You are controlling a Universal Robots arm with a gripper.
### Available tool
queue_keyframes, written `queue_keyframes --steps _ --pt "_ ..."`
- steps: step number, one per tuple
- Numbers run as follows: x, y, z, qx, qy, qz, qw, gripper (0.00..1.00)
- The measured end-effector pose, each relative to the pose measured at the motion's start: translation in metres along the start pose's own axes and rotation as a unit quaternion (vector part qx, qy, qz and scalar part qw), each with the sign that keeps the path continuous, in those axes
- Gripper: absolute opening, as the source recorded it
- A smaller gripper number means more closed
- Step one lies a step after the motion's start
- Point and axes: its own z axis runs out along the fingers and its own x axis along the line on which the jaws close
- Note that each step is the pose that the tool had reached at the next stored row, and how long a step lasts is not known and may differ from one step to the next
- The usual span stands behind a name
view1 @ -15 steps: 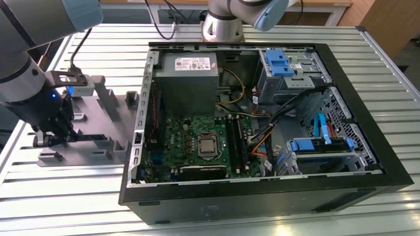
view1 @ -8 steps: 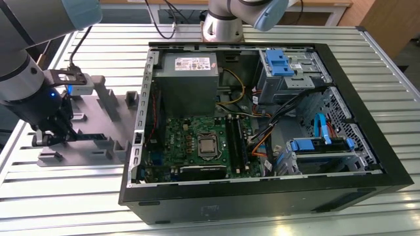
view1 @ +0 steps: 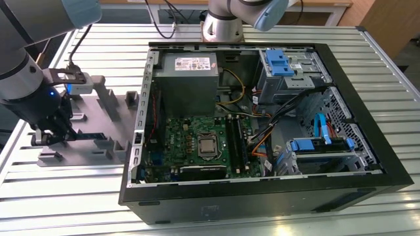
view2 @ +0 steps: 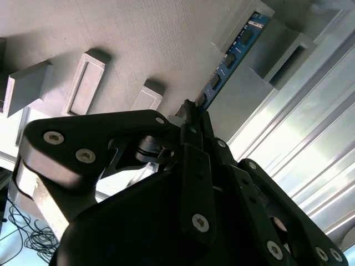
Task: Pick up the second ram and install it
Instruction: 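Pick up the second ram and move it above second insertion slot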
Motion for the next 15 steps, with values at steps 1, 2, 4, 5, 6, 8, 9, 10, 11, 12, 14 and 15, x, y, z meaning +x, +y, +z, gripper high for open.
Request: queue_keyframes --steps 1,2,4,5,6,8,9,10,11,12,14,15 --pt "0.0000 0.0000 -0.0005 0.0000 0.0000 0.000 1.0000 0.14" --pt "0.0000 0.0001 -0.0014 0.0000 0.0000 0.000 1.0000 0.14" --pt "0.0000 0.0000 -0.0017 0.0000 0.0000 0.000 1.0000 0.14" --pt "-0.0001 0.0001 -0.0020 0.0000 0.0000 0.000 1.0000 0.14" --pt "-0.0001 0.0001 -0.0023 0.0000 0.0000 0.000 1.0000 0.14" --pt "-0.0001 0.0001 -0.0027 0.0000 0.0000 0.000 1.0000 0.14" --pt "-0.0001 0.0001 -0.0030 0.0000 0.0000 0.000 1.0000 0.14" --pt "-0.0001 0.0001 -0.0033 0.0000 0.0000 0.000 1.0000 0.14" --pt "-0.0001 0.0001 -0.0036 0.0000 0.0000 0.000 1.0000 0.14" --pt "-0.0001 0.0001 -0.0039 0.0000 0.0000 0.000 1.0000 0.14" --pt "-0.0001 0.0001 -0.0045 -0.0001 0.0001 0.000 1.0000 0.14" --pt "-0.0002 0.0001 -0.0048 0.0000 0.0000 0.000 1.0000 0.14"
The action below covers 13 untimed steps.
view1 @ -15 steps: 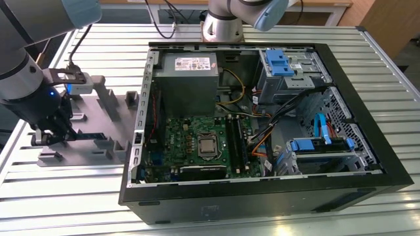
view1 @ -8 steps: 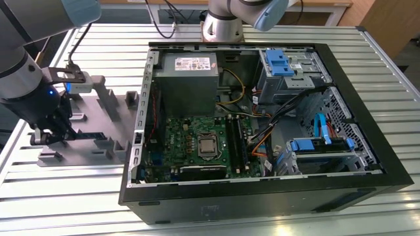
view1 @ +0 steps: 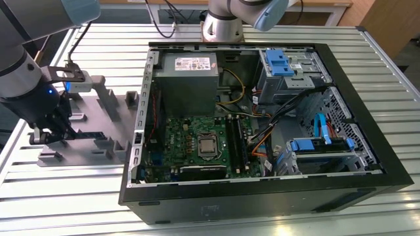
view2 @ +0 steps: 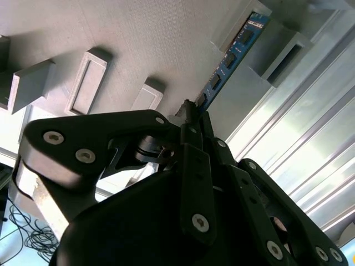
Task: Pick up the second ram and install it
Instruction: 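Pick up the second ram and move it above second insertion slot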
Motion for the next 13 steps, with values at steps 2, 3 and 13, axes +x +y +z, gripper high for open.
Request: queue_keyframes --steps 2,3,13 --pt "0.0000 0.0000 -0.0005 0.0000 0.0000 0.000 1.0000 0.14" --pt "0.0000 0.0000 -0.0008 0.0000 0.0000 0.000 1.0000 0.14" --pt "-0.0001 0.0001 -0.0030 0.0000 0.0000 0.000 1.0000 0.14"
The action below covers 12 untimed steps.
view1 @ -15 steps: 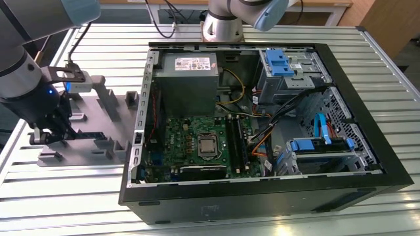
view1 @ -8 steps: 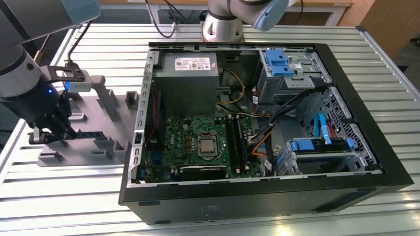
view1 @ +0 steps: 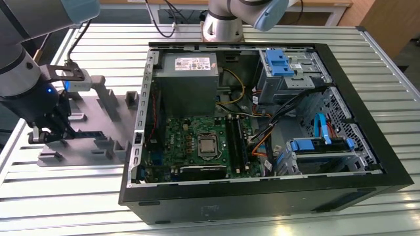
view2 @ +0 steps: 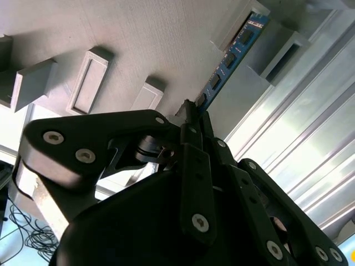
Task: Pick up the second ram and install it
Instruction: 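Pick up the second ram and move it above second insertion slot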
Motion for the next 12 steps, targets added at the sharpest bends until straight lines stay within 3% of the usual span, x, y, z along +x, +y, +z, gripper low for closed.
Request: queue_keyframes --steps 12 --pt "-0.0001 0.0000 -0.0026 0.0000 0.0000 0.000 1.0000 0.14"
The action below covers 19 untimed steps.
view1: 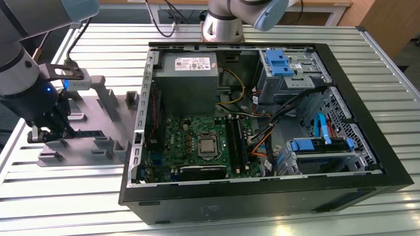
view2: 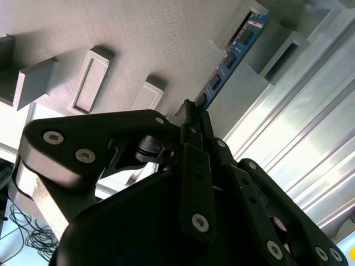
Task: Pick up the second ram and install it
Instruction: 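Pick up the second ram and move it above second insertion slot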
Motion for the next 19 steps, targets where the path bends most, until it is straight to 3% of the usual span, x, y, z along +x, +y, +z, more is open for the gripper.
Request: queue_keyframes --steps 19 --pt "-0.0002 0.0001 -0.0050 0.0000 0.0000 0.000 1.0000 0.14"
